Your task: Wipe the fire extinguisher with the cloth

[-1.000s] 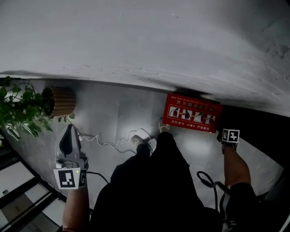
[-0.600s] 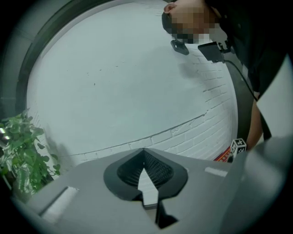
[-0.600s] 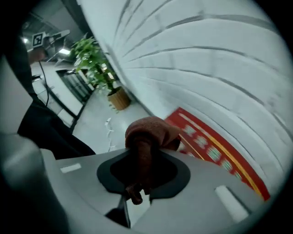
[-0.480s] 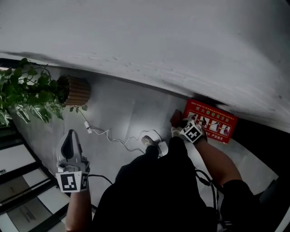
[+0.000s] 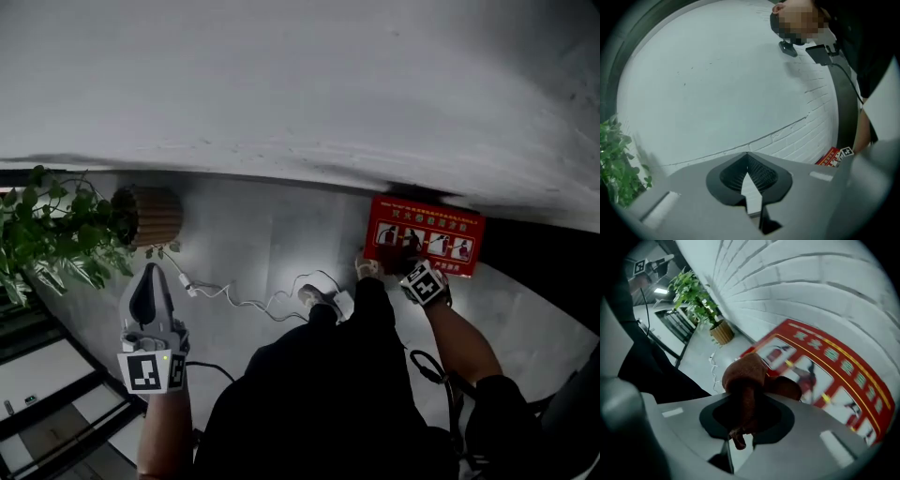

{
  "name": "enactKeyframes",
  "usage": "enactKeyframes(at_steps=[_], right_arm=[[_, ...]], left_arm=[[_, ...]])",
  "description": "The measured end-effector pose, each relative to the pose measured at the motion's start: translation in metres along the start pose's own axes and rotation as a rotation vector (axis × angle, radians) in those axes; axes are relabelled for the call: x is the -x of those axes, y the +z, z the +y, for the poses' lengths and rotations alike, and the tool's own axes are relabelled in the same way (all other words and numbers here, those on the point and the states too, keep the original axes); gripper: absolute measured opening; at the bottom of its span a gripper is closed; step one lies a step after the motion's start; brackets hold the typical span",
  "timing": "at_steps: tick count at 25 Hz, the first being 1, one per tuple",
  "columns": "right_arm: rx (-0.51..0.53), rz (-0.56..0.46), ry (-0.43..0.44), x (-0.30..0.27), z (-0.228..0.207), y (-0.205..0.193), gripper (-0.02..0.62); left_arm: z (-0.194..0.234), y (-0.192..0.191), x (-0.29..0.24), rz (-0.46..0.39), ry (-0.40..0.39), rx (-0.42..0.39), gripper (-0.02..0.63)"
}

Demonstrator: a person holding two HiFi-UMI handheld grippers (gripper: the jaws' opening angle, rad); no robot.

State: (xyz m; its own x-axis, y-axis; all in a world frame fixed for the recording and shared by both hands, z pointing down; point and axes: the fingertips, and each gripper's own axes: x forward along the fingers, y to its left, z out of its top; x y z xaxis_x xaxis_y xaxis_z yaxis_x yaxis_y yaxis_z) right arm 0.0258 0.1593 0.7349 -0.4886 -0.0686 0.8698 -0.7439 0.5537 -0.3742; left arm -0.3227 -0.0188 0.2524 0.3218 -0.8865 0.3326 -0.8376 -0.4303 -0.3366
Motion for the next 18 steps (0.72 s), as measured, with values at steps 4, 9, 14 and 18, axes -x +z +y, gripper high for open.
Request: enactKeyframes(at_steps=[4, 9, 14, 18], right_arm=[[-0.279, -0.062, -0.158, 0.051, -0.064, -0.083, 0.069], [-0.705, 0.090, -0.335, 0.111, -0.114, -0.229, 0.072], [-0.475, -0.139, -0.301, 0.146, -0.102, -0.169, 0.072], [-0.099, -0.338, -0.177, 0.121, -0.077, 0.010, 0.072]], left_arm=[[-0.023, 0.020, -0.031, -0.050, -0.091, -0.026, -0.002], [-0.043, 0.021, -0.050, -0.064, -0.154, -0.017, -0.002], [-0.034, 0.014, -0.038, -0.048, -0.113, -0.013, -0.002], [-0.011, -0.007, -0.016, 0.003, -0.020, 0.030, -0.002]])
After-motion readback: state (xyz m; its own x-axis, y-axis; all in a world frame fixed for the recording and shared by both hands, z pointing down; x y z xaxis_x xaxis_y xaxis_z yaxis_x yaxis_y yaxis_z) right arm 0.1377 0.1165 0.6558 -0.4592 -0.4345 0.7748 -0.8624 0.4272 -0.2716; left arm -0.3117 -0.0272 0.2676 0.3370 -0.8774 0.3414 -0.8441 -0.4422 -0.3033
